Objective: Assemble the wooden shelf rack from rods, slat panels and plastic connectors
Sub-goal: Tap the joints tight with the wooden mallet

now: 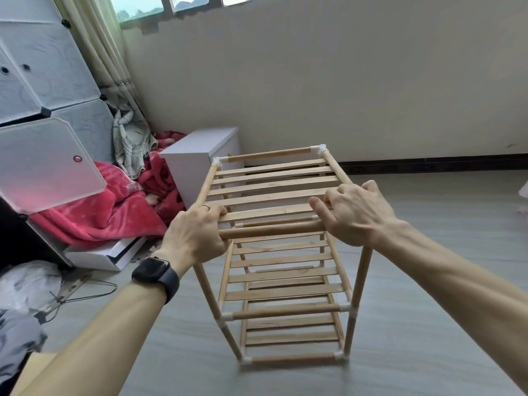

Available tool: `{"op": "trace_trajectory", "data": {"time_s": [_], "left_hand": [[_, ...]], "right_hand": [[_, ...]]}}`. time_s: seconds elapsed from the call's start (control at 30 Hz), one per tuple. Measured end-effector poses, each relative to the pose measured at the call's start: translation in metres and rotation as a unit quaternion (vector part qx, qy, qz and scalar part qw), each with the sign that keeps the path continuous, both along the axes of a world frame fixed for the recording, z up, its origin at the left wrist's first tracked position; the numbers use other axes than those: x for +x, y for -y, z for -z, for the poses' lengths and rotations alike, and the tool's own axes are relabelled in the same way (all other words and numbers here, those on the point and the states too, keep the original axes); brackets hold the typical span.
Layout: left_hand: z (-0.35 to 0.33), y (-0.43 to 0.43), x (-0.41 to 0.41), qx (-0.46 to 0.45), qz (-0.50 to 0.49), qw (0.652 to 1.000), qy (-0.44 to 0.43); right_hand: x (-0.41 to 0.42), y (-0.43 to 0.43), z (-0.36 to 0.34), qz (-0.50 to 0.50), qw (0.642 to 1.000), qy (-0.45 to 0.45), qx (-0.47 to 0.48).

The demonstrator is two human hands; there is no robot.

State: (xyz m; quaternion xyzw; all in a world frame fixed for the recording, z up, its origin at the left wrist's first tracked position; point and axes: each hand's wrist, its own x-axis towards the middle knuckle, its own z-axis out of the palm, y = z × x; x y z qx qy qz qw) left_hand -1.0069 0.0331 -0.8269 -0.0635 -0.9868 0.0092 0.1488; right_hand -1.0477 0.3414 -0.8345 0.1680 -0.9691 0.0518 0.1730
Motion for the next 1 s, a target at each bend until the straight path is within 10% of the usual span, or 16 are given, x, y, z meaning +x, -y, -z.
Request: {"op": "trace_trajectory", "data": {"time_s": [1.0], "left_hand": [[-0.002,0.003,-0.016,-0.01,0.019,1.0,-0.018]], "right_hand": [[-0.028,-0.015,0.002,-0.076,0.997,-0.027,-0.008]]}}
